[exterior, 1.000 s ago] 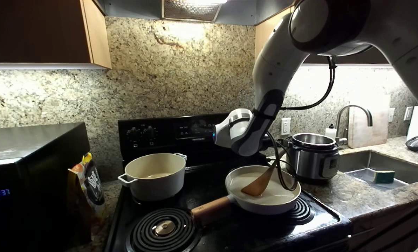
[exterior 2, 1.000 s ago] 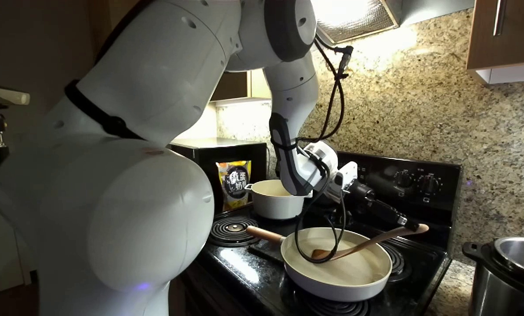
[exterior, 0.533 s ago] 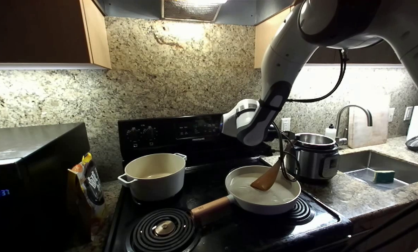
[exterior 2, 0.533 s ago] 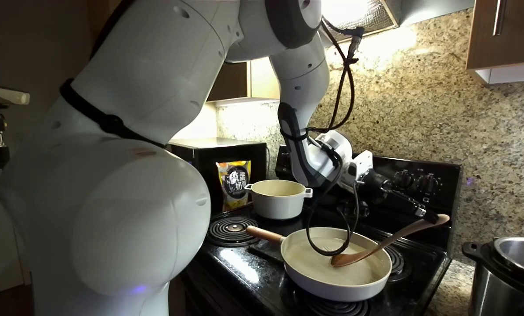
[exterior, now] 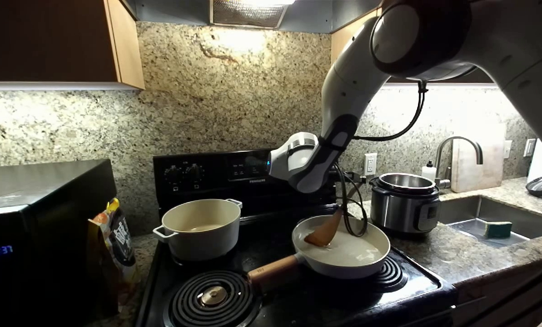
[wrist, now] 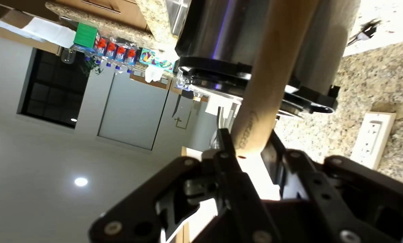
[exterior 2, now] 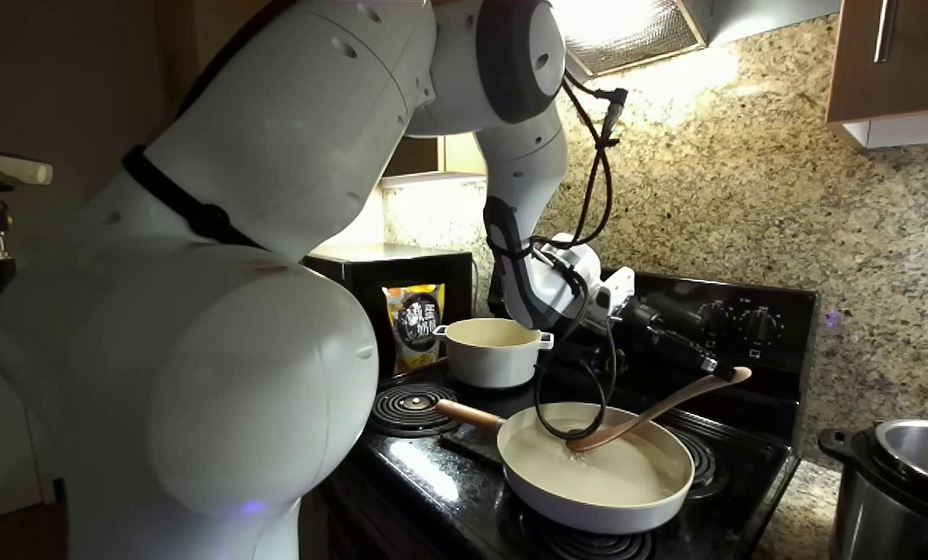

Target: Use the spatula to stir the water

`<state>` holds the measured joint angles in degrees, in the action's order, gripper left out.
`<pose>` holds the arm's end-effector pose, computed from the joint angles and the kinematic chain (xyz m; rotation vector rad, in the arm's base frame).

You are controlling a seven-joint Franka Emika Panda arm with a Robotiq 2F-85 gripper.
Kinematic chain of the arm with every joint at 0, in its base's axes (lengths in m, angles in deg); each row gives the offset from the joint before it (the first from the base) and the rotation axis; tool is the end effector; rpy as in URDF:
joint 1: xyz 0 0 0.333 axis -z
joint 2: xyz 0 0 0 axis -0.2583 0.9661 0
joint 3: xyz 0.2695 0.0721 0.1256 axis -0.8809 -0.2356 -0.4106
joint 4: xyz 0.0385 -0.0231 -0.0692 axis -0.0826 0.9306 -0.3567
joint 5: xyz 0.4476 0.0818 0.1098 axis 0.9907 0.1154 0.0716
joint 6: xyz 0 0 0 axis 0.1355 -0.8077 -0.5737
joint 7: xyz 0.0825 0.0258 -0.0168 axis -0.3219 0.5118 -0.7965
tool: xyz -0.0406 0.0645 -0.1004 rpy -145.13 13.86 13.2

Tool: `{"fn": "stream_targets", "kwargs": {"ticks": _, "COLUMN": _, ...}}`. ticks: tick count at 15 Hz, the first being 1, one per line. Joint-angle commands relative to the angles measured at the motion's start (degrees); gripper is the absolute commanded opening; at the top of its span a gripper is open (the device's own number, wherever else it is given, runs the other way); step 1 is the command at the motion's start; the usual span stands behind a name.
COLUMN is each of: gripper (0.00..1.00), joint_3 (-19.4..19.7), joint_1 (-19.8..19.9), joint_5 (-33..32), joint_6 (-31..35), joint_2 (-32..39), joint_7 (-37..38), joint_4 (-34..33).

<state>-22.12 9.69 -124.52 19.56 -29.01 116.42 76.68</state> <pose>0.6715 -0.0641 0.1654 1.4109 -1.2889 0.7759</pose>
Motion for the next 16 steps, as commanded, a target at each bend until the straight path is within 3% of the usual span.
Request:
{"fn": "stream_targets", "kwargs": {"ticks": 1, "gripper": 0.11, "joint_3": -1.2, "joint_1": -0.7, "joint_5": -1.3, "joint_6": 1.0, "joint_2": 0.7, "joint_7": -4.2, "joint_4": 0.6}}
{"fn": "stream_targets", "kwargs": {"ticks": 10, "gripper": 0.11, "joint_3": -0.7, "joint_1": 1.5, "joint_5": 0.7, "joint_6": 1.3, "joint_2": -6.3, "joint_7": -0.2, "joint_4": 11.5}}
{"fn": "stream_targets", "kwargs": {"ticks": 16, "gripper": 0.11, "joint_3": 1.0, "joint_1": 4.6, "joint_5": 2.4, "joint_6": 0.2, "joint_2": -7.1, "joint_7": -3.2, "joint_4": 8.4}}
